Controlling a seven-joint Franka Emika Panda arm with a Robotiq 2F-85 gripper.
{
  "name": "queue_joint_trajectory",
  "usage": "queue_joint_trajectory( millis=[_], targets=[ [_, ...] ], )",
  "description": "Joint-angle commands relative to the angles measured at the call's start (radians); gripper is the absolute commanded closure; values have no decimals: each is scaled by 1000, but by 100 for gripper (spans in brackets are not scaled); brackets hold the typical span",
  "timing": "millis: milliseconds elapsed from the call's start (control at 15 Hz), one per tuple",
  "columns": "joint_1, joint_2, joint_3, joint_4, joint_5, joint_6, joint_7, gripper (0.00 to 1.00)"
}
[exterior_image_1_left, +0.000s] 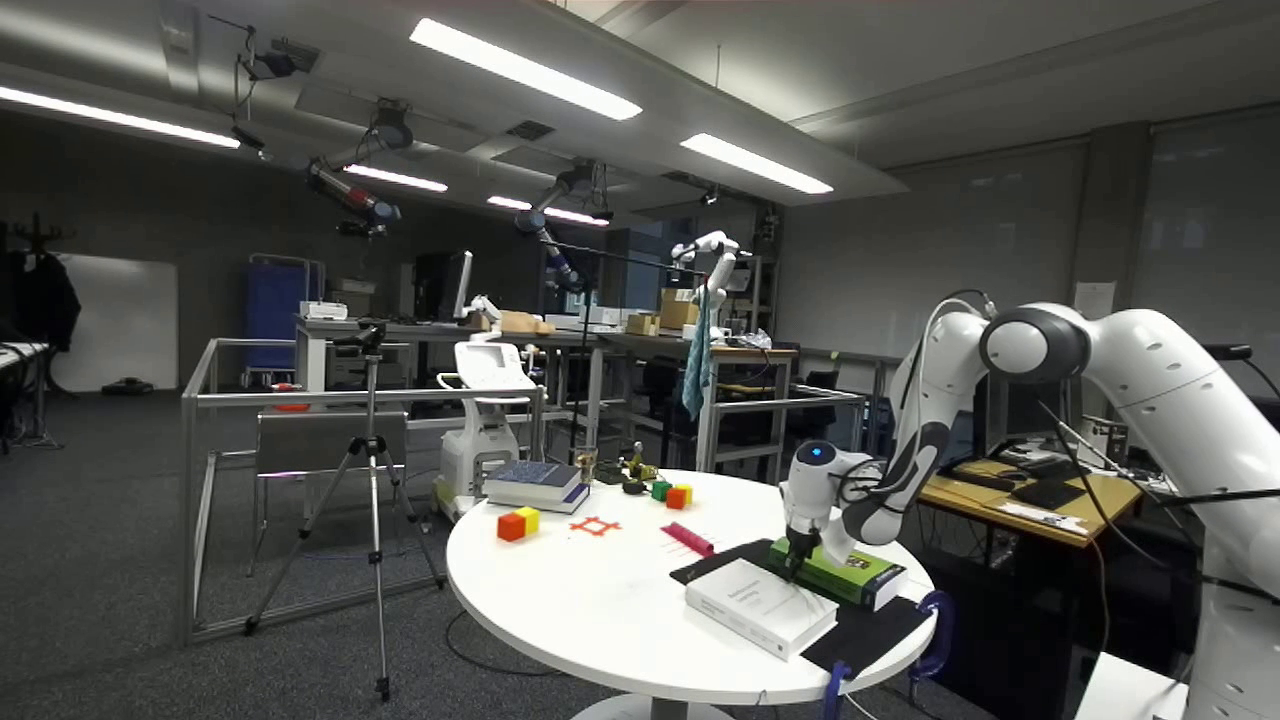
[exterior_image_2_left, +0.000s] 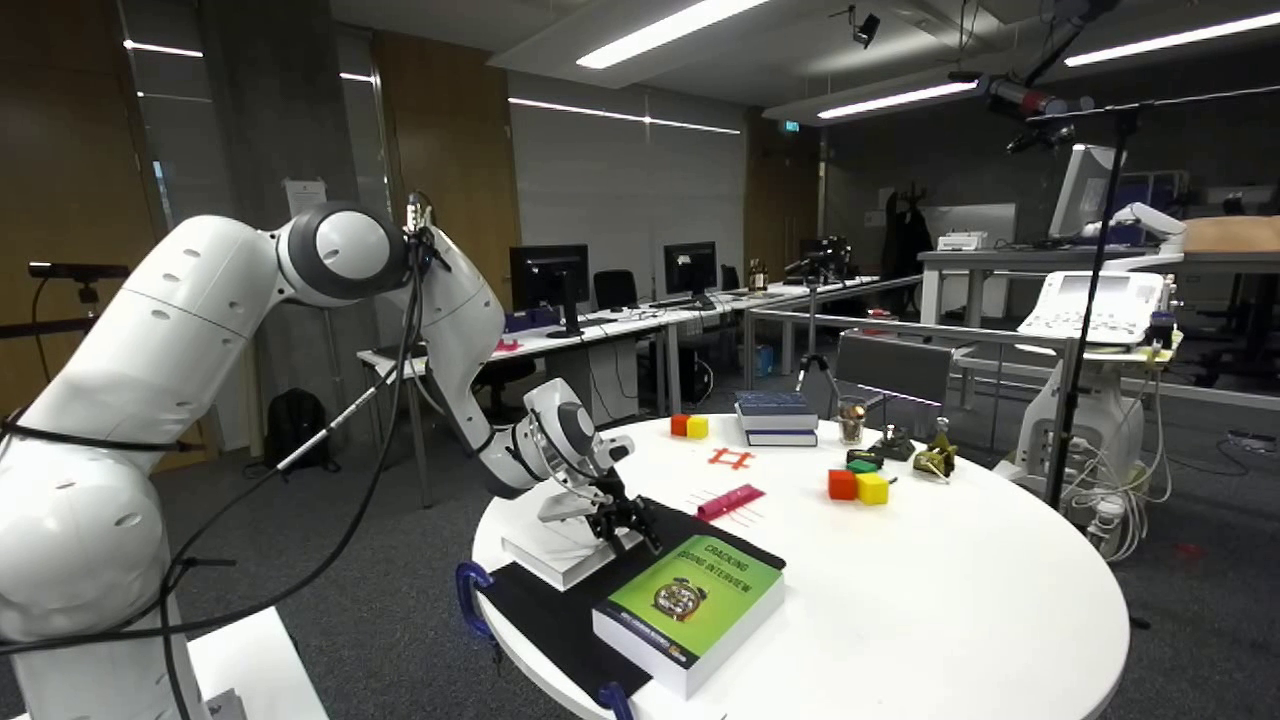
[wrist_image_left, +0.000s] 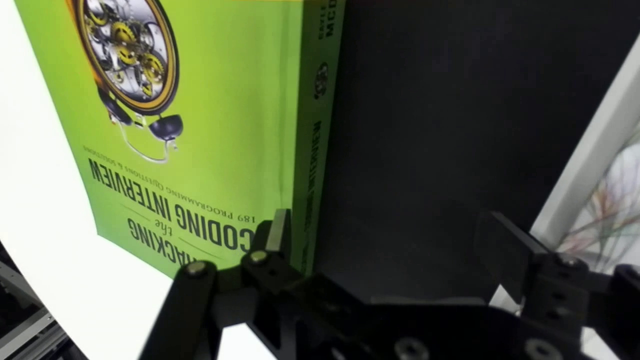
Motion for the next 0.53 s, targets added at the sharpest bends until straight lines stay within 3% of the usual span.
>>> queue_joint_trajectory(
  millis=[0, 467],
  targets=[
    [-18, 9, 29, 20, 23, 5, -34, 0],
    [-28, 15, 61, 49, 41, -4, -50, 0]
  ],
)
